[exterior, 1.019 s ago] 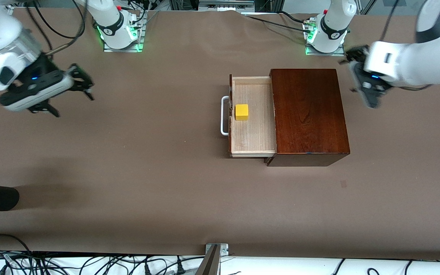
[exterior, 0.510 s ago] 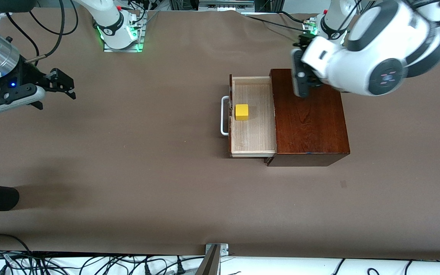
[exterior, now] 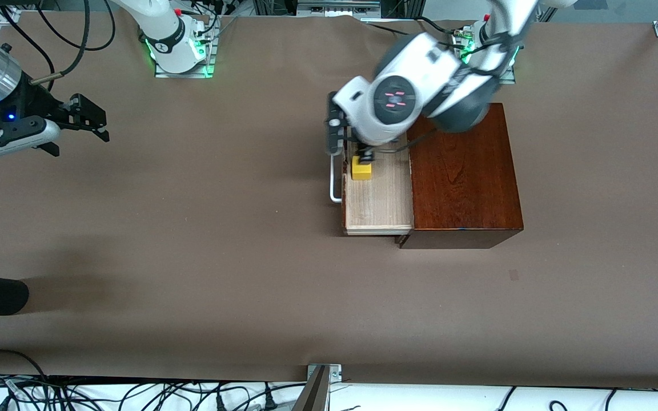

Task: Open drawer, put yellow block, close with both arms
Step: 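Push the drawer shut into the box with the left gripper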

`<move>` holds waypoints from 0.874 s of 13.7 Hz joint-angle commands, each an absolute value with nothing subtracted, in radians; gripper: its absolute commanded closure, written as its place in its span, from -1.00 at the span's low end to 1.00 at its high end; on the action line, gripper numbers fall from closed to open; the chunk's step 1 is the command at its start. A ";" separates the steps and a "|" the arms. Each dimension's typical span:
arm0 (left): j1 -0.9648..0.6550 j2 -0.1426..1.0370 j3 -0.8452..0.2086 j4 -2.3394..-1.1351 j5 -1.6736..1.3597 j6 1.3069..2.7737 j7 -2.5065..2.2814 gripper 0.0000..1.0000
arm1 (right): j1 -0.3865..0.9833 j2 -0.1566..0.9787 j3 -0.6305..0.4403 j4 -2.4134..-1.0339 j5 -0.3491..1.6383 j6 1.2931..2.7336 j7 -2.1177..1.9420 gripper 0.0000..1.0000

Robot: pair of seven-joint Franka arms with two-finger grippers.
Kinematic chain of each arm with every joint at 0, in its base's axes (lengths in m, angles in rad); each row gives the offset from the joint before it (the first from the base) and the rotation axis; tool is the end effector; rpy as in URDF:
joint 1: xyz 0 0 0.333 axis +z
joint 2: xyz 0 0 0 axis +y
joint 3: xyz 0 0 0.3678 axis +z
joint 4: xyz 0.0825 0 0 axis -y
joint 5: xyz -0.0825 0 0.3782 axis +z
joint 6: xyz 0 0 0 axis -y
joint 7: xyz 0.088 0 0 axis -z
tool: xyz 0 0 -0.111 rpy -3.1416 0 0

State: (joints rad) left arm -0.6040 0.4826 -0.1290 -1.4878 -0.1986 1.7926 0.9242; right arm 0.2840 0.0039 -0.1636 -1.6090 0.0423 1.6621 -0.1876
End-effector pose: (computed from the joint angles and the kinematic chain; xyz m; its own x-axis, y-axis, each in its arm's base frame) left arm 0.5129 -0.4641 0.4294 -0.0037 -0.9965 0.0834 -0.9572 0.0277 0.2882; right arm 0.5540 0.0716 0.6606 0.9526 0.2992 0.0561 0.3012 -0.9530 -0.0317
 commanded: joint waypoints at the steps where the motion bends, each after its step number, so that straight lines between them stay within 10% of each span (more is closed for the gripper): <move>1: -0.638 0.557 -0.118 -1.439 -0.172 1.900 0.960 -1.00 | 0.261 0.000 -0.144 -1.579 0.011 1.654 -0.184 -1.00; 6: -0.676 0.678 -0.118 -1.440 -0.172 2.098 0.943 -1.00 | 0.261 0.026 -0.146 -1.528 0.003 1.637 -0.187 -1.00; 12: -0.670 0.672 -0.104 -1.471 -0.108 1.993 0.956 -1.00 | 0.258 0.034 -0.146 -1.529 -0.029 1.594 -0.190 -1.00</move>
